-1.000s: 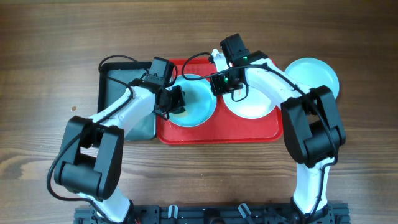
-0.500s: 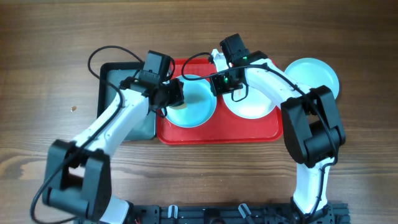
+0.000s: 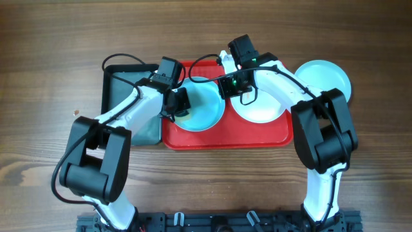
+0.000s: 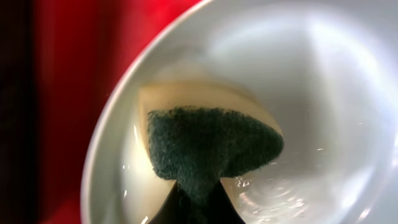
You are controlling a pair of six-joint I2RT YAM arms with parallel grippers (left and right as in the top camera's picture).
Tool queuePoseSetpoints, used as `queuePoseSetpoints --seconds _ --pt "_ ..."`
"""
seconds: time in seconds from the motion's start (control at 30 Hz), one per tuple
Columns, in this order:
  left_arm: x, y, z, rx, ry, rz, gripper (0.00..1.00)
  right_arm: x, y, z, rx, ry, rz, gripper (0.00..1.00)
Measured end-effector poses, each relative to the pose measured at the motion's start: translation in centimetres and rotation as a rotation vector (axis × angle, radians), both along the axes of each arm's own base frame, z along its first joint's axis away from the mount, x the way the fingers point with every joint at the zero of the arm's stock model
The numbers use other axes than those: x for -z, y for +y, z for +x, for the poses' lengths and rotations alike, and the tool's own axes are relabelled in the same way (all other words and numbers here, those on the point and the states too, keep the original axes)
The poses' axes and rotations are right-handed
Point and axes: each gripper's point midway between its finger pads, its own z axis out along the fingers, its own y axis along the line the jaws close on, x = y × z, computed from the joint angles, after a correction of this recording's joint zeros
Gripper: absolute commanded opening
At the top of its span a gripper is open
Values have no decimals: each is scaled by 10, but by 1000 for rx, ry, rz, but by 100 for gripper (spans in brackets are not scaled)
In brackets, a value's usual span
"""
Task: Clean dirty plates on tray and stack at the side
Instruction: 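Scrub the pale green plate with the sponge in the left gripper, then move the sponge back into the black tray and open the left gripper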
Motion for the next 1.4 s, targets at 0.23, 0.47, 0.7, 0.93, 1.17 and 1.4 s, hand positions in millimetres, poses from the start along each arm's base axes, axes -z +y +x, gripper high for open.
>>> queuePoseSetpoints --seconds 0.23,0.47,0.7,0.93,1.17,1.4 --pt "0 -25 9 40 -24 -110 4 0 -1 1 2 -3 -7 4" --pt "0 -67 14 126 -42 -259 4 2 -3 1 7 -1 -12 4" --pt "-8 -82 3 165 20 -407 4 2 0 0 -1 3 -1 4" --pt "-104 -23 23 96 -198 -407 4 1 3 -2 -7 6 6 4" --pt "-73 98 -6 -43 -70 -25 4 1 4 -2 -9 6 13 4" --pt "-29 138 -17 15 -104 177 4 1 5 -2 -10 4 14 4"
